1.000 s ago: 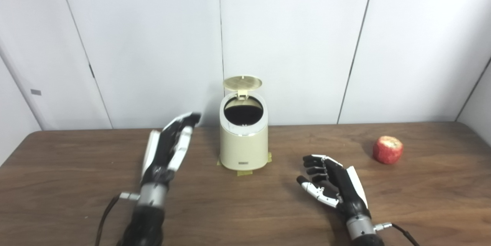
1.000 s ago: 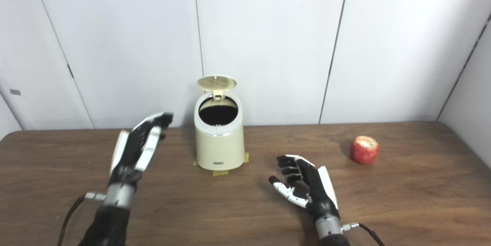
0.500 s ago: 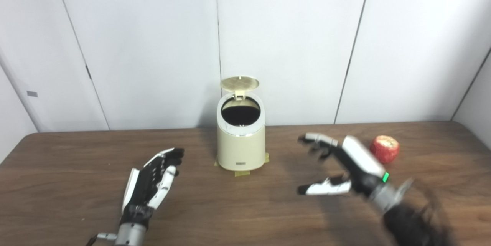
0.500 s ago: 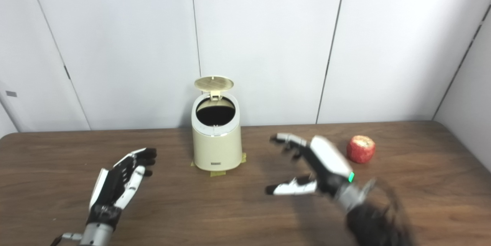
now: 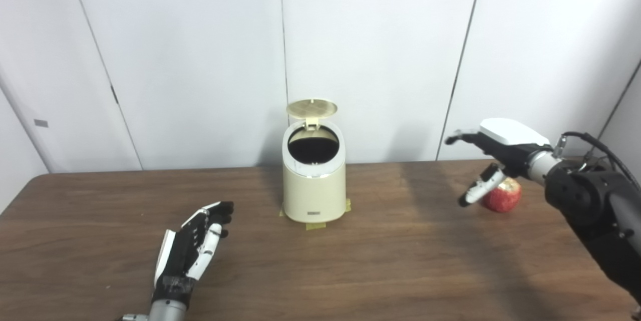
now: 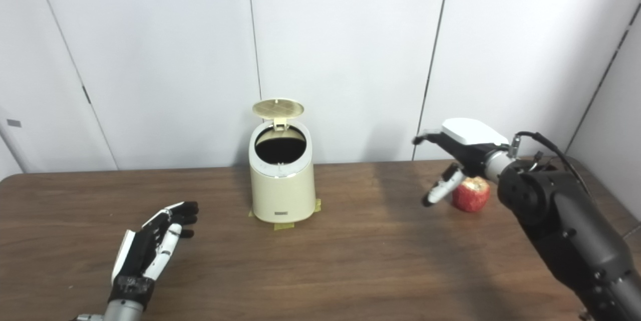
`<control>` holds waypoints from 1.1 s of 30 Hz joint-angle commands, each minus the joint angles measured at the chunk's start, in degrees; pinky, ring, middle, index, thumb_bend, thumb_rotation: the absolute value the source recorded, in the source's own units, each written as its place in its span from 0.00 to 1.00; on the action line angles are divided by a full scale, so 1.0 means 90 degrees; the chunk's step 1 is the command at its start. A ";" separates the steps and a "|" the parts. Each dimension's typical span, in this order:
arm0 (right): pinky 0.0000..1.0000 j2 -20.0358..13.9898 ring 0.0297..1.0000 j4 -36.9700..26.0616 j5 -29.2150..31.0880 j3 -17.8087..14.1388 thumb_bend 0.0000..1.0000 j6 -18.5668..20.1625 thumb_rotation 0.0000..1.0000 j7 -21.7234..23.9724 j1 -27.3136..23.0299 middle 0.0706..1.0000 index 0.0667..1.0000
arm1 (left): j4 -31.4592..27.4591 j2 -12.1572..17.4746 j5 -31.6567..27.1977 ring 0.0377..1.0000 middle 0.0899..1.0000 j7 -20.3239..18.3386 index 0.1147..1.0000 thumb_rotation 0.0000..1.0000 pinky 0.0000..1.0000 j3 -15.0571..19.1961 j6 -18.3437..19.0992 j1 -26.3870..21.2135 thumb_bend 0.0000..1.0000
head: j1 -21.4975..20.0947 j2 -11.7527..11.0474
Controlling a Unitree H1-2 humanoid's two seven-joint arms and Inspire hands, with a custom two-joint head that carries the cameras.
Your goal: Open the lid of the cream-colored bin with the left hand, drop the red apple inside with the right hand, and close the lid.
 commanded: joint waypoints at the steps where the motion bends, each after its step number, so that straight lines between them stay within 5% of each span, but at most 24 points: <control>1: 0.72 -0.0262 0.91 0.0301 -0.0225 -0.0015 0.98 -0.0092 0.25 -0.0210 -0.0517 0.89 0.84 | 0.0040 0.0006 0.0106 0.76 0.76 0.0042 0.72 0.71 0.69 -0.0058 -0.0305 -0.0094 0.20 | 0.0013 0.0012; 6: 0.67 -0.0166 0.86 0.1139 -0.0456 0.0168 0.99 -0.0145 0.23 -0.0544 -0.0550 0.90 0.83 | 0.0055 0.0067 0.0267 0.76 0.76 0.0095 0.72 0.74 0.69 -0.0099 -0.0442 -0.0101 0.19 | -0.0011 0.0018; 17: 0.72 -0.0194 0.90 0.2693 -0.0472 0.0582 0.98 -0.0566 0.25 -0.0792 -0.0937 0.92 0.81 | 0.0005 0.0060 0.0346 0.76 0.76 0.0124 0.72 0.75 0.67 -0.0117 -0.0459 -0.0075 0.21 | 0.0027 0.0041; 33: 0.82 -0.0060 0.88 0.3260 -0.0044 0.0707 0.95 -0.0821 0.28 -0.1001 -0.0881 0.89 0.83 | -0.0151 0.0051 0.0512 0.76 0.76 0.0163 0.72 0.73 0.67 -0.0152 -0.0377 -0.0002 0.19 | 0.0110 0.0124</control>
